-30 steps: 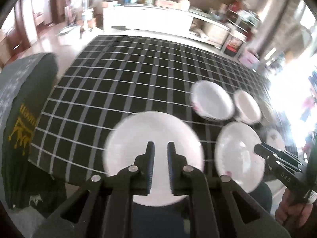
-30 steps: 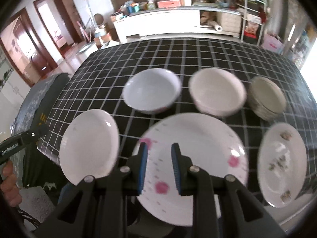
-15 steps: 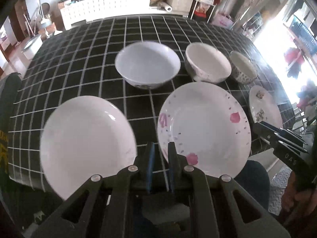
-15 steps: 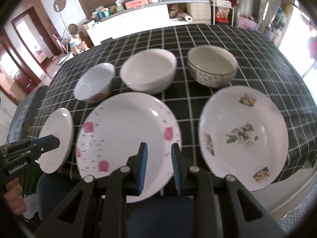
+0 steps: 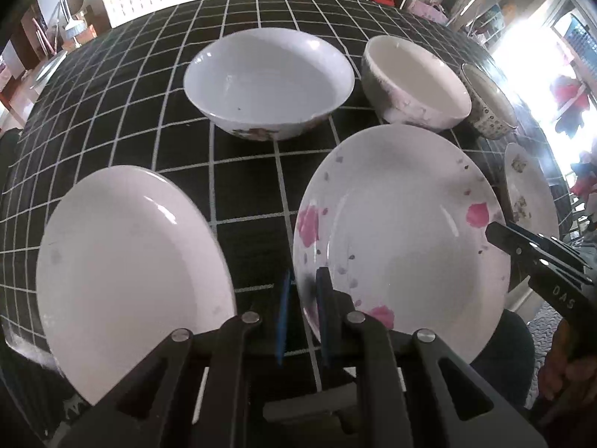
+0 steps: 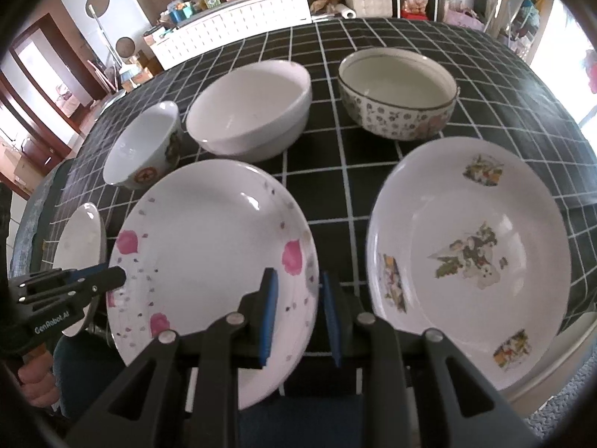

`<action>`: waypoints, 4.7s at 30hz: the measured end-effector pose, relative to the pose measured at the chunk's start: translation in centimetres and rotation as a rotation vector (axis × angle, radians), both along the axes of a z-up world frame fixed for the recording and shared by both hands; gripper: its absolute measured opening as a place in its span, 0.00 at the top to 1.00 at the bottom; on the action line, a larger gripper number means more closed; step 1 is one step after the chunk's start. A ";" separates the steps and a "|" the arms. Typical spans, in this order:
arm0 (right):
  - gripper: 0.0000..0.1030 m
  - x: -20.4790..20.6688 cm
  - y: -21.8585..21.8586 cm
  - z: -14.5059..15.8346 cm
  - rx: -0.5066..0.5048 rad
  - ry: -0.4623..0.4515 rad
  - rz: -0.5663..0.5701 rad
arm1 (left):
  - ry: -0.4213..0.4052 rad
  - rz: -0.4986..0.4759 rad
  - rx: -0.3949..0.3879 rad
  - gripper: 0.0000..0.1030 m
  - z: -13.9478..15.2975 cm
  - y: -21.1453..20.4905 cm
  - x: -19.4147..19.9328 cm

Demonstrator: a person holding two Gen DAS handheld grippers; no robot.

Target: Organize plates and bowls

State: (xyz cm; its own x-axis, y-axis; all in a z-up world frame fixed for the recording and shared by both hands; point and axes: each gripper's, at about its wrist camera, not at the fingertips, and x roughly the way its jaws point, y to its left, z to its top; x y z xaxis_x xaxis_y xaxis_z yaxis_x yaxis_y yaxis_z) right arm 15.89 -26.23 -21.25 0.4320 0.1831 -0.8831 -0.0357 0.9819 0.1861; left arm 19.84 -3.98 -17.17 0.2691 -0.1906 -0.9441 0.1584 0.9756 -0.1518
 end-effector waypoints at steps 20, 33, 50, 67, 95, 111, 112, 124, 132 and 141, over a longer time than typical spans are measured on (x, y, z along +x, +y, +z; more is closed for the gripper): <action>0.79 -0.3 0.5 -0.7 -0.066 0.063 -0.036 | 0.002 -0.001 -0.018 0.90 -0.2 0.5 -0.6; 0.79 -0.6 5.4 3.0 -0.064 0.019 0.035 | -0.087 0.094 -0.048 0.90 4.2 6.1 -3.0; 0.79 1.1 19.1 1.2 -0.061 0.048 0.285 | -0.093 0.342 0.011 0.90 3.8 18.7 -6.0; 0.79 2.1 22.9 -0.7 -0.119 0.060 0.327 | -0.056 0.380 0.025 0.90 1.3 20.7 -4.5; 0.78 1.0 20.6 1.1 -0.087 0.042 0.314 | -0.081 0.453 0.084 0.88 3.5 21.1 -6.3; 0.78 -2.8 14.0 9.1 -0.029 -0.162 0.154 | -0.233 0.234 0.004 0.88 11.3 11.2 -7.3; 0.78 -3.2 13.3 9.5 -0.029 -0.171 0.134 | -0.244 0.207 -0.004 0.88 11.6 10.1 -7.3; 0.78 -6.7 5.1 11.0 -0.046 -0.238 -0.084 | -0.251 -0.021 -0.061 0.88 11.9 -1.1 -7.0; 0.78 -6.7 0.2 9.6 -0.006 -0.209 -0.174 | -0.242 -0.079 -0.036 0.88 11.9 -5.5 -6.0; 0.78 -6.7 -4.3 8.4 0.028 -0.187 -0.254 | -0.222 -0.140 0.000 0.88 11.1 -9.9 -4.4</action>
State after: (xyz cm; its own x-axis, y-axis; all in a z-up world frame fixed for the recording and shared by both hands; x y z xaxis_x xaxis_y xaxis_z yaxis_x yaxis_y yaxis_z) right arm 9.18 -30.54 -12.88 0.6212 0.0714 -0.7804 0.1738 0.9585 0.2260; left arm 15.44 -13.87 -6.10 0.4410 -0.2406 -0.8647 0.3213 0.9419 -0.0982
